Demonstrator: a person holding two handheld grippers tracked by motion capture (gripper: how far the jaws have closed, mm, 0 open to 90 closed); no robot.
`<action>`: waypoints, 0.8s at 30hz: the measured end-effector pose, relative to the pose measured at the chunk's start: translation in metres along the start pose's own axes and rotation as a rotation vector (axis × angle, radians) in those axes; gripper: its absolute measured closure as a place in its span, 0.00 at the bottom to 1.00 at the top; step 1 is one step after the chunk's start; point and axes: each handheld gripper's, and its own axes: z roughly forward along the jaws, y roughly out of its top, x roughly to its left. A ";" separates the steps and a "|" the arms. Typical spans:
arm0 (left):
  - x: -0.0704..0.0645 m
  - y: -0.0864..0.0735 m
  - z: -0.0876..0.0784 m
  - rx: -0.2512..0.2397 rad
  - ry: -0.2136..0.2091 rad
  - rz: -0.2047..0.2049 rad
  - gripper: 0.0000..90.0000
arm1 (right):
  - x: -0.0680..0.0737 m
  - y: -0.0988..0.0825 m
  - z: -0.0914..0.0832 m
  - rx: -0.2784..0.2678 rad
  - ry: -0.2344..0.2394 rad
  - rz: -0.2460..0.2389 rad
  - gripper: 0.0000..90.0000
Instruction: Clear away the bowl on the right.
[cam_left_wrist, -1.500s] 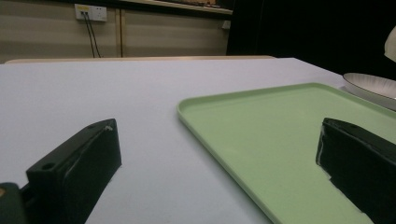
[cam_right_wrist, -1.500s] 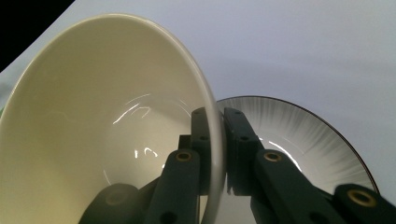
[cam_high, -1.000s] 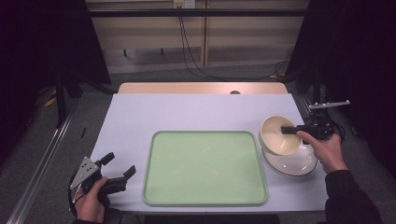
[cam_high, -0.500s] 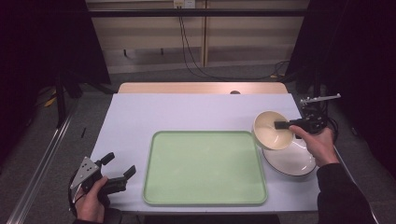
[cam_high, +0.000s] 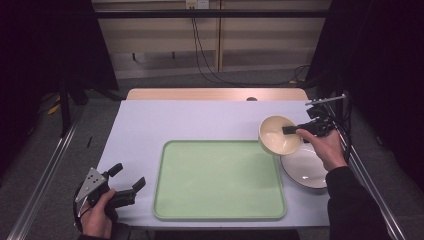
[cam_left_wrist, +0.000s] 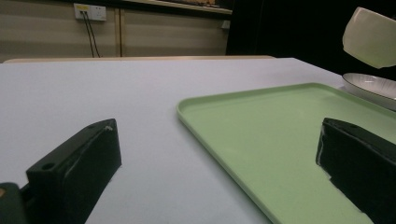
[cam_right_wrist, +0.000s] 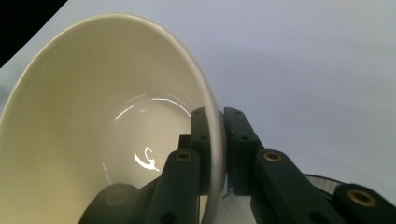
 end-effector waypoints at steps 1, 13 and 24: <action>0.000 0.000 0.000 0.000 0.000 0.000 0.00 | 0.000 0.000 0.000 0.000 0.000 0.000 0.93; -0.001 0.000 0.000 0.001 0.005 0.000 0.00 | 0.004 0.014 0.020 0.040 -0.018 0.007 0.93; 0.000 0.000 0.000 -0.001 0.000 -0.002 0.00 | 0.004 0.013 0.047 0.065 -0.033 -0.005 0.93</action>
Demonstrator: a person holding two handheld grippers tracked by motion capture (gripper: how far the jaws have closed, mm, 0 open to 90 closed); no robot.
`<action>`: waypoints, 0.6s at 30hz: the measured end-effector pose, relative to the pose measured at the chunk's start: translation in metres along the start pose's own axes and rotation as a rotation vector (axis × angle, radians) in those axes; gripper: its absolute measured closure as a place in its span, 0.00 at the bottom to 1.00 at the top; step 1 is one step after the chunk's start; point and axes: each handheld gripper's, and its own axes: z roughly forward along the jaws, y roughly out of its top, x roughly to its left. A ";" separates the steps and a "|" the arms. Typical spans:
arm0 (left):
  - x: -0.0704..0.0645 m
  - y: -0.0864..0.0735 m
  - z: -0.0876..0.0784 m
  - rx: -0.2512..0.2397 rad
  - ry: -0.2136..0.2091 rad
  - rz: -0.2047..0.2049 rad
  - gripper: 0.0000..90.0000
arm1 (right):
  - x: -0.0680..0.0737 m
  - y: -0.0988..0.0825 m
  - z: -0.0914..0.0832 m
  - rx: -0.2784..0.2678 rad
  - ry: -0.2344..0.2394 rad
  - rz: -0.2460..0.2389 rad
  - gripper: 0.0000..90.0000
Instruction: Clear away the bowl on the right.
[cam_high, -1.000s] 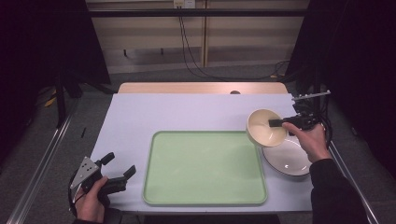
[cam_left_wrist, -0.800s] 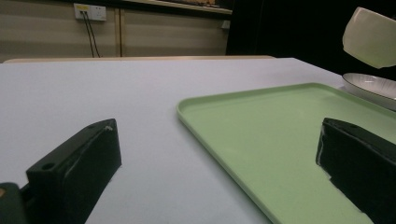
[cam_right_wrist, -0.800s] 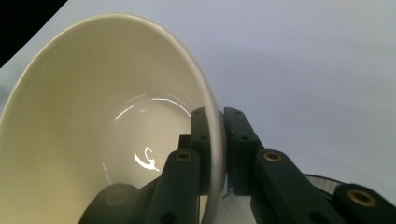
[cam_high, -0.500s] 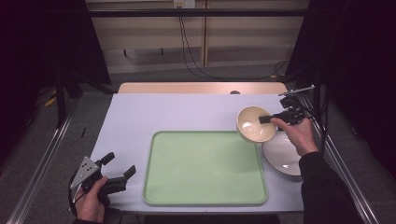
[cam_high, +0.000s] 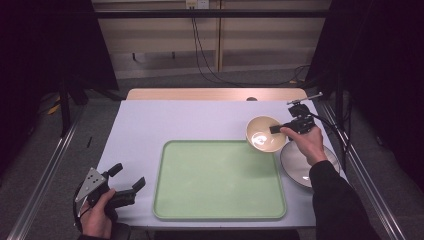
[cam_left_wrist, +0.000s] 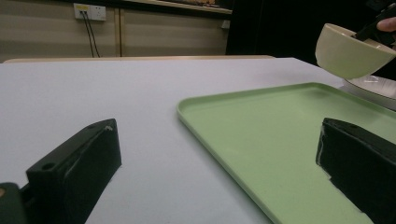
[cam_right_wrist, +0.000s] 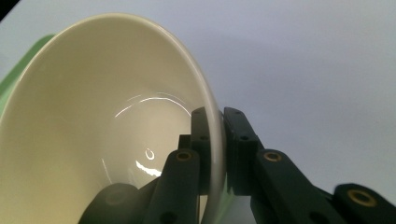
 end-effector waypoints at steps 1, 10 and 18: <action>0.000 0.000 0.000 0.000 0.002 0.002 0.00 | 0.000 0.000 0.002 0.006 -0.006 -0.002 0.93; 0.000 0.000 0.000 0.001 0.004 0.000 0.00 | -0.004 -0.008 0.022 0.061 -0.008 0.020 0.93; 0.000 0.000 0.000 0.004 0.000 -0.001 0.00 | -0.007 -0.014 0.031 0.085 -0.013 0.038 0.93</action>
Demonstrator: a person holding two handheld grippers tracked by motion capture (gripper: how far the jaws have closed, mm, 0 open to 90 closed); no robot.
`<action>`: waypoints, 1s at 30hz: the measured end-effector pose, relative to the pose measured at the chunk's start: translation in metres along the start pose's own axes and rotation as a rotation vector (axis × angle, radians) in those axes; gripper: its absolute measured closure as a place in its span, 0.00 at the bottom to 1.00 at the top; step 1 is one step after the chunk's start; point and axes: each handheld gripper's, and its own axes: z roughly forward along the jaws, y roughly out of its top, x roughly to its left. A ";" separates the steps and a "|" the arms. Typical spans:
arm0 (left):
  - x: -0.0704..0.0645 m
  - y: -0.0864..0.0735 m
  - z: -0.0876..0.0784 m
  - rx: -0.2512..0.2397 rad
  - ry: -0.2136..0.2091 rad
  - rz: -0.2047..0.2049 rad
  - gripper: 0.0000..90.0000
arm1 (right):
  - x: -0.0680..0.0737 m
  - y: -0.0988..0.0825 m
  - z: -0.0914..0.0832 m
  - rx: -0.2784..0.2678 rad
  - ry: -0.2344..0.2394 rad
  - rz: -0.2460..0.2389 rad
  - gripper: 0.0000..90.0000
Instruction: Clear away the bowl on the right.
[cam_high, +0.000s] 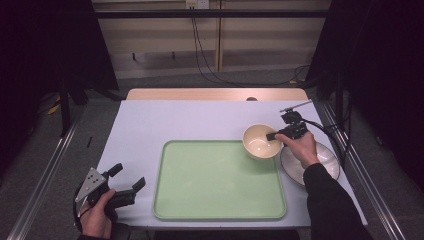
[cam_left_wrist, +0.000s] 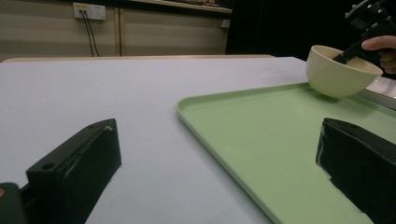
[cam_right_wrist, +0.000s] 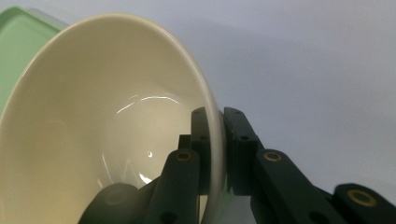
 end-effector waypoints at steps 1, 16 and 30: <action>0.000 0.000 0.000 0.000 0.001 0.001 0.00 | -0.001 -0.001 0.001 0.004 0.001 -0.003 0.93; 0.000 0.000 0.000 -0.001 0.001 -0.001 0.00 | -0.003 -0.001 0.012 0.029 -0.022 0.005 0.93; 0.000 0.000 0.000 -0.002 -0.002 -0.002 0.00 | -0.003 -0.004 0.012 0.042 -0.036 0.008 0.93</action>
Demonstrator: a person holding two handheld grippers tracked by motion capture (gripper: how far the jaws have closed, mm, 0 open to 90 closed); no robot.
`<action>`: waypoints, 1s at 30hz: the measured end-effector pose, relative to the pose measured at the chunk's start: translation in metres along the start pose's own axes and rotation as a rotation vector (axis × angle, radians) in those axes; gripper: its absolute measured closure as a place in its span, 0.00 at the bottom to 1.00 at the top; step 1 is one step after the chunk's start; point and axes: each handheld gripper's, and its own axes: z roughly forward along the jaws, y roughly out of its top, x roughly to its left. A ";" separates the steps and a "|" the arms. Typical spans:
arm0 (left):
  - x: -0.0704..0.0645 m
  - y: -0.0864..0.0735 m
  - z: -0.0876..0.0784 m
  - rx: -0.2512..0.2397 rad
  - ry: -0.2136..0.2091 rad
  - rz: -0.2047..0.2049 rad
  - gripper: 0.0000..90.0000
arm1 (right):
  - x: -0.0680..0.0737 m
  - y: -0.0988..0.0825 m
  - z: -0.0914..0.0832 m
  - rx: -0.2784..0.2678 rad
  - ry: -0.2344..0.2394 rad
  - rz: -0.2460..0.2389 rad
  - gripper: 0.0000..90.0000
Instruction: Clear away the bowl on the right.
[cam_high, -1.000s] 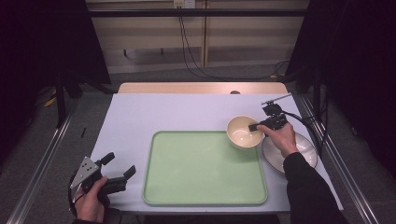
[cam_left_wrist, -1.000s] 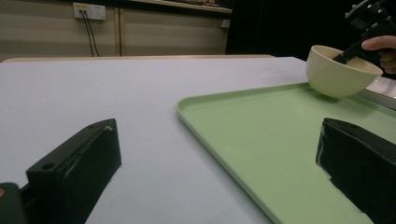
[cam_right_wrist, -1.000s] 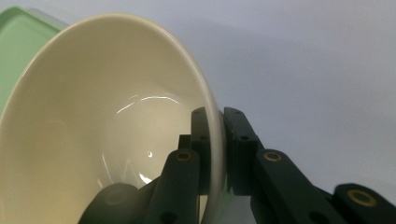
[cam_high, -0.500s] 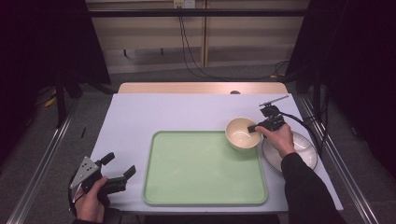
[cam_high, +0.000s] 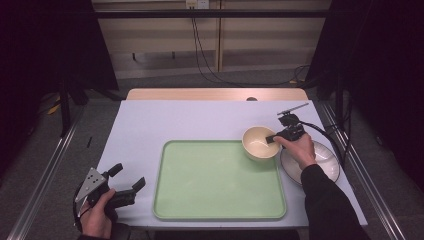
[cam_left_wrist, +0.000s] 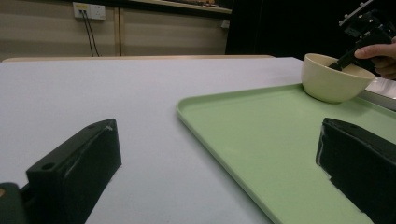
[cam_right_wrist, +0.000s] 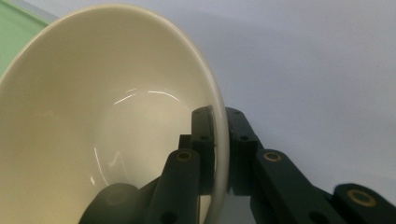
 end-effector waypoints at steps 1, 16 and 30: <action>0.000 0.000 0.000 0.000 0.000 0.000 0.00 | 0.000 -0.001 0.000 -0.004 0.000 -0.005 0.93; 0.000 0.000 0.000 0.003 0.005 0.001 0.00 | -0.002 -0.009 0.003 -0.070 0.023 -0.037 0.88; 0.000 0.000 0.000 0.001 0.002 -0.002 0.00 | -0.003 -0.013 0.001 -0.141 0.011 -0.056 0.42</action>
